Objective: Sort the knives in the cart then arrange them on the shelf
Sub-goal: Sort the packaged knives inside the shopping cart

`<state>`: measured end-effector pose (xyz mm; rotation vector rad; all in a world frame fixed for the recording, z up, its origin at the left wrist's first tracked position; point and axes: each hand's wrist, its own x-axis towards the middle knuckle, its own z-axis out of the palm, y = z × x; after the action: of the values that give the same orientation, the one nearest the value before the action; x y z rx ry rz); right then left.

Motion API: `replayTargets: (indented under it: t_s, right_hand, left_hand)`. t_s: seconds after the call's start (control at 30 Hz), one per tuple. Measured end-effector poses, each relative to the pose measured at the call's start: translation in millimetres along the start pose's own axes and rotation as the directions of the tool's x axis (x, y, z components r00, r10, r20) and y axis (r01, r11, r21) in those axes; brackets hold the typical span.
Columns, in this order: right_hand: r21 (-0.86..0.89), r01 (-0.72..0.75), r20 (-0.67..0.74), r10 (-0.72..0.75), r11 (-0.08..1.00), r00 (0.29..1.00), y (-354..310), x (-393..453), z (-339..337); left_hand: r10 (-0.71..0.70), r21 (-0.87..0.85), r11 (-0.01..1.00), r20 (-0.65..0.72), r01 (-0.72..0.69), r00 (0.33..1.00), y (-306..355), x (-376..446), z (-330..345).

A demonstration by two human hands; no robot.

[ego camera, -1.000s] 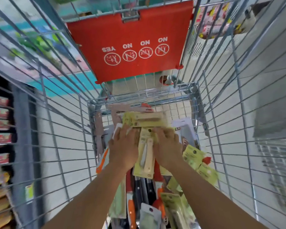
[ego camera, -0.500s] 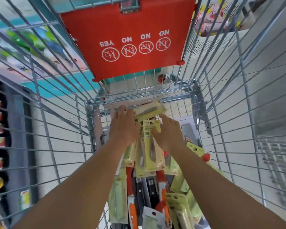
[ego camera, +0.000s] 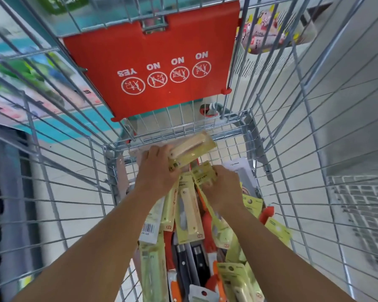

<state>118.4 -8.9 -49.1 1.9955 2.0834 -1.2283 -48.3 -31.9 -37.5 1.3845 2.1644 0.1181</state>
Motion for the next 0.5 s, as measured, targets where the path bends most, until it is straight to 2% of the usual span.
replayTargets:
  t_s: [0.13,0.3,0.5]
  right_hand:
    - [0.244,-0.123,-0.052,0.14,0.962,0.989,1.4,-3.8,-24.0]
    - [0.464,-0.228,-0.192,0.349,0.856,0.917,12.0,0.5,-53.7]
    - [0.657,-0.284,-0.16,0.498,0.698,0.852,20.0,15.1,-54.6]
  left_hand:
    - [0.131,-0.051,0.99,-0.037,-0.133,0.991,20.2,4.1,-3.5]
    - [0.194,0.008,0.981,-0.048,-0.194,0.98,58.9,25.5,9.6]
    - [0.2,-0.067,0.978,0.01,-0.199,0.98,88.2,51.9,25.6]
